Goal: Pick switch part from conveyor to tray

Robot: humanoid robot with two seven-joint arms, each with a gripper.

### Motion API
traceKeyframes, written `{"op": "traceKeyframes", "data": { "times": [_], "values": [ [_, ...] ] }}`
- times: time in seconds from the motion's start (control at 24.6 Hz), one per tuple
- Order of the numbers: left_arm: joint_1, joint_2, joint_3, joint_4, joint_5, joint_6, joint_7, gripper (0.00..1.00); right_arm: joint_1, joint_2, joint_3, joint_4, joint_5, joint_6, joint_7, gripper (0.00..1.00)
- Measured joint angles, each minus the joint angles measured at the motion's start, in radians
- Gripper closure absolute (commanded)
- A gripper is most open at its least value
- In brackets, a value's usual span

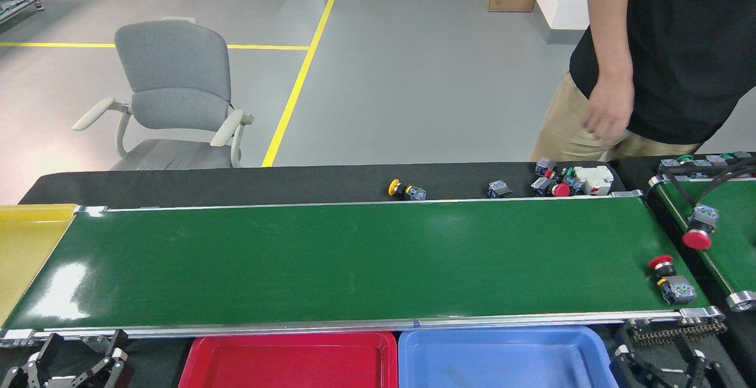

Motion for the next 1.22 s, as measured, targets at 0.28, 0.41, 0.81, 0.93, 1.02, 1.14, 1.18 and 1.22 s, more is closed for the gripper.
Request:
{"op": "traceKeyframes", "data": {
  "times": [0.28,0.41,0.81,0.93,1.02,1.14,1.18,1.22],
  "values": [
    [0.000,0.004,0.006,-0.001,0.001,0.007,-0.021,0.00,-0.031,0.000,-0.001,0.005,0.001,0.061,0.074,0.01],
    [0.000,0.004,0.006,-0.004,0.001,0.000,-0.026,0.00,-0.053,0.000,-0.001,0.012,0.002,0.078,0.138,0.01],
    [0.000,0.004,-0.001,-0.007,0.001,-0.004,-0.069,0.00,-0.157,-0.004,0.036,0.027,0.023,0.079,0.232,0.01],
    [-0.001,0.004,-0.001,-0.007,0.001,0.000,-0.076,0.00,-0.197,-0.001,0.085,0.052,0.043,0.076,0.258,0.01],
    [-0.001,0.004,-0.001,-0.007,0.001,0.001,-0.077,0.00,-0.217,0.005,0.092,0.071,0.046,0.076,0.272,0.01],
    [-0.003,0.004,-0.001,-0.007,0.001,0.003,-0.078,0.00,-0.235,0.030,0.110,0.099,0.054,0.075,0.282,0.02],
    [-0.003,0.004,-0.001,-0.007,0.001,0.003,-0.078,0.00,-0.241,0.038,0.123,0.106,0.060,0.074,0.284,0.03],
    [-0.003,0.004,-0.001,-0.006,0.001,0.004,-0.078,0.00,-0.248,0.043,0.130,0.109,0.062,0.077,0.289,0.11]
  ]
}}
